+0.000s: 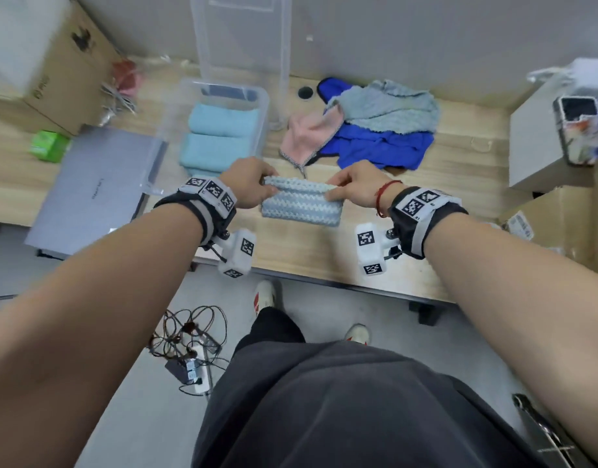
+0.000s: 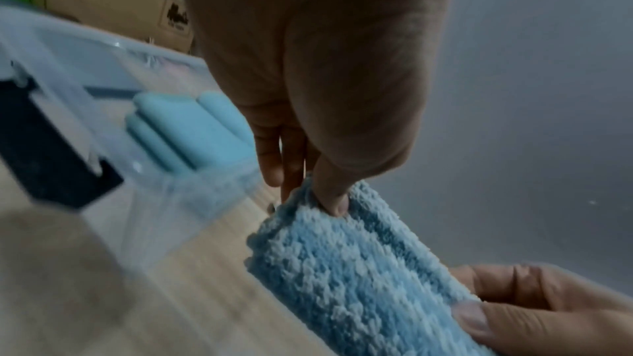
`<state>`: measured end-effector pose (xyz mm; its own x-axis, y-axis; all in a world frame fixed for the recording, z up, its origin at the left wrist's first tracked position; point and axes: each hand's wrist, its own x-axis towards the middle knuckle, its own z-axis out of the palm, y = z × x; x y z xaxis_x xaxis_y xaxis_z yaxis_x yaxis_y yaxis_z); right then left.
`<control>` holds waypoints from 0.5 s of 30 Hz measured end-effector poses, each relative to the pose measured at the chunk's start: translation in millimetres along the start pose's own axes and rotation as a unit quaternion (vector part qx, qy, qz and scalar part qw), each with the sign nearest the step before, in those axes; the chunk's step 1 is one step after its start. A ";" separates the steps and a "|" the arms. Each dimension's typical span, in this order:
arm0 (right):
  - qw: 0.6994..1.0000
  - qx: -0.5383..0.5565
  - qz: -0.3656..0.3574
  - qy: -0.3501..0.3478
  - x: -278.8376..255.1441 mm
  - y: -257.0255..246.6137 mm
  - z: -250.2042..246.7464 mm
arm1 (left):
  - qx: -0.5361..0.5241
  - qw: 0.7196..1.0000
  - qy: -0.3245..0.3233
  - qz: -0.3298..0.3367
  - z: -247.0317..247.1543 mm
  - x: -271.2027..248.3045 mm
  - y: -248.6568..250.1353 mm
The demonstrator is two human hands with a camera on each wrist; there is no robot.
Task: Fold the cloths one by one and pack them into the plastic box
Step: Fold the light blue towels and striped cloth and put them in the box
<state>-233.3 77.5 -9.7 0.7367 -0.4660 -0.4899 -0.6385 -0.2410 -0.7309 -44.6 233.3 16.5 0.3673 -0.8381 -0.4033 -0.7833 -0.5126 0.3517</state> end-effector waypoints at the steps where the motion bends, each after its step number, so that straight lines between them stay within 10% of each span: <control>1: 1.000 -0.007 -0.013 0.006 5.7 -12.1 0.3 | 0.006 1.000 0.007 -0.004 -10.2 0.8 -10.0; 15: 0.958 -0.277 -0.070 0.036 151.3 -174.4 109.5 | 0.159 0.987 -0.036 -0.003 -102.5 50.6 -201.9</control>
<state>13.8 142.2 -8.4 0.8190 -0.4487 -0.3578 -0.5697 -0.7107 -0.4127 183.6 275.2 11.7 0.3443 -0.8145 -0.4670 -0.9035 -0.4226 0.0710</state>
